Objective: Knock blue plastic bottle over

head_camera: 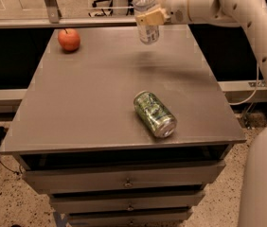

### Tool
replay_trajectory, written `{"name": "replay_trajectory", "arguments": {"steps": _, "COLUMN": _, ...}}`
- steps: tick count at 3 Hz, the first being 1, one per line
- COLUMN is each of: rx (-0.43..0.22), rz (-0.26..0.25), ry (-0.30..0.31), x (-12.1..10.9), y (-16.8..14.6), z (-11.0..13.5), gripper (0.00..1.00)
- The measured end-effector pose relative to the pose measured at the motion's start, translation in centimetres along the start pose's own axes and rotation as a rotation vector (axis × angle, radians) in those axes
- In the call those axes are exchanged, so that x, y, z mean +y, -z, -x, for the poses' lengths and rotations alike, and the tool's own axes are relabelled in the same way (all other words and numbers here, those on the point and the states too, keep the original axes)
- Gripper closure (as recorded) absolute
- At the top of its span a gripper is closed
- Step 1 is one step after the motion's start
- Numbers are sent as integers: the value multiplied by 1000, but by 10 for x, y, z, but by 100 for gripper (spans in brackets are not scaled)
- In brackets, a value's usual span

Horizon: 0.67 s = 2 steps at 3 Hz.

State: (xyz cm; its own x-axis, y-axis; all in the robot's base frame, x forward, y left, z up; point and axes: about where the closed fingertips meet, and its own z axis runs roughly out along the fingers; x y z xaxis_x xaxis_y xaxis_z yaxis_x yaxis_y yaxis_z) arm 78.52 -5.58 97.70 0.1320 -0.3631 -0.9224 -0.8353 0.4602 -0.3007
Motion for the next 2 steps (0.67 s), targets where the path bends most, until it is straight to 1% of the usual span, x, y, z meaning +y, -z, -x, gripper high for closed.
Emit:
{"name": "replay_trajectory", "arguments": {"steps": 1, "rx": 47, "rz": 69, "ry": 155, "x": -5, "y": 11, "z": 19, "gripper": 100}}
{"name": "replay_trajectory", "arguments": {"steps": 2, "rx": 111, "rz": 210, "ry": 275, "x": 21, "y": 10, "z": 16, "gripper": 100}}
